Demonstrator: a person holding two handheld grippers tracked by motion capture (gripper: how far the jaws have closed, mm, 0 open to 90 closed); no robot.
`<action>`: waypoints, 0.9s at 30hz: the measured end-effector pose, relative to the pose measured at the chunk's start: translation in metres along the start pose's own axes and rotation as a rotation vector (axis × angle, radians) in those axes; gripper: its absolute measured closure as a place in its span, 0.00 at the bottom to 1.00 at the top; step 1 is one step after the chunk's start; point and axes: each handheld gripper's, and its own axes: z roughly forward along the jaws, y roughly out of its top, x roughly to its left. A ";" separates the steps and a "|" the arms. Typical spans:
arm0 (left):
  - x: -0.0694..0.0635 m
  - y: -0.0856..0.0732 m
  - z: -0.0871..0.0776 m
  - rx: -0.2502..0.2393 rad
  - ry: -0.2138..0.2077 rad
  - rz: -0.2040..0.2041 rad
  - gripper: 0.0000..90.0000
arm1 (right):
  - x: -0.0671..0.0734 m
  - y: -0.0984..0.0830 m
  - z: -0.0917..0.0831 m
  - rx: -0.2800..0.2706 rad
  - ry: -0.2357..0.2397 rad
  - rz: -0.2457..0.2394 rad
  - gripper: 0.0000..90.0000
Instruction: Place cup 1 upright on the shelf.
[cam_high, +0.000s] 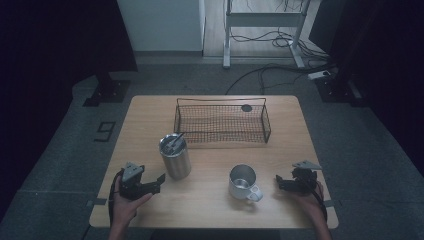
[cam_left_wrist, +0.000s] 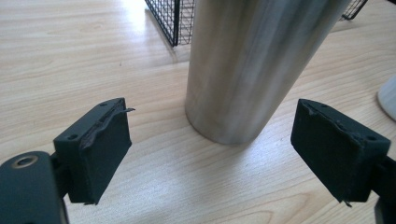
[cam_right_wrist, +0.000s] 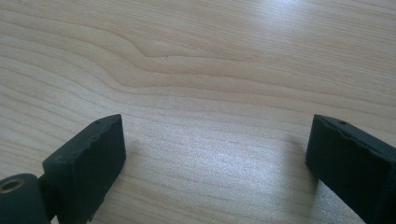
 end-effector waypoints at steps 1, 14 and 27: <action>-0.001 0.001 0.000 -0.003 -0.002 0.001 0.13 | 0.000 0.000 0.000 0.000 0.000 0.000 0.05; -0.005 0.016 0.003 -0.020 -0.026 -0.008 0.09 | 0.000 0.000 0.000 -0.001 0.000 0.003 0.05; -0.009 0.027 0.003 -0.043 -0.061 0.006 0.05 | 0.000 0.000 0.000 -0.001 -0.003 0.003 0.06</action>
